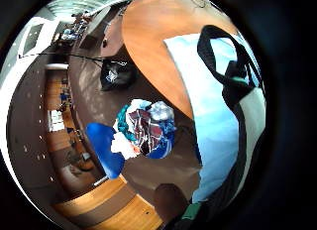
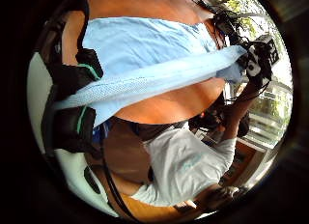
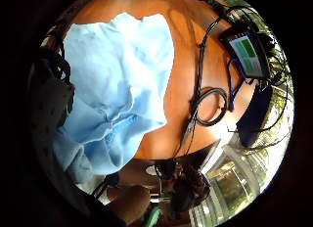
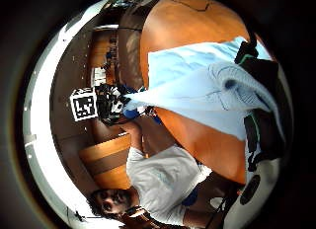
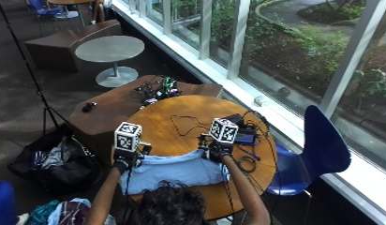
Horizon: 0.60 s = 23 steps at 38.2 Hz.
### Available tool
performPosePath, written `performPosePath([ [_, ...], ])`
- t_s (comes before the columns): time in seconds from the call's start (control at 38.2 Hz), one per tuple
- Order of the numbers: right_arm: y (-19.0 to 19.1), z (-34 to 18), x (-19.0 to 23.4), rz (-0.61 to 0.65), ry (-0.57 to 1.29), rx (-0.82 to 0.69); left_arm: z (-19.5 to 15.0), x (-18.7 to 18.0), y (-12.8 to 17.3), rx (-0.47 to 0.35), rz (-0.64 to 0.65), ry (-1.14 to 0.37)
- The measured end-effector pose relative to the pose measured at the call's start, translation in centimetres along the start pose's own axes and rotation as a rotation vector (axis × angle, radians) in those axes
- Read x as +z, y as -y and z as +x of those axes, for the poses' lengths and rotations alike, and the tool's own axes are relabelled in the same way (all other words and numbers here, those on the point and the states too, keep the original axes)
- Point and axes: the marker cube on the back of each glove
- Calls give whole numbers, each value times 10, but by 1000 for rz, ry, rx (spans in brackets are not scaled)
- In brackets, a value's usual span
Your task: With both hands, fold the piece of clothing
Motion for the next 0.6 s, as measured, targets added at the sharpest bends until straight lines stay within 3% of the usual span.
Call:
performPosePath([
  [0.1, 48, 21, 0, 12, -2, 46, -6, 7, 54, -16, -108, -7],
  [0.18, 64, 26, -5, 87, 1, 50, -5, 27, 90, -43, -173, 24],
  [0.29, 73, 32, -8, 185, 41, 57, -6, 50, 116, -97, -148, 62],
  [0.39, 74, 47, -11, 317, 127, 98, -6, 61, 120, -140, -89, 59],
  [0.47, 69, 64, -8, 423, 291, 129, -4, 57, 110, -185, 5, 53],
  [0.6, 20, 69, -4, 690, 423, 137, 0, 50, 80, -244, 240, 104],
])
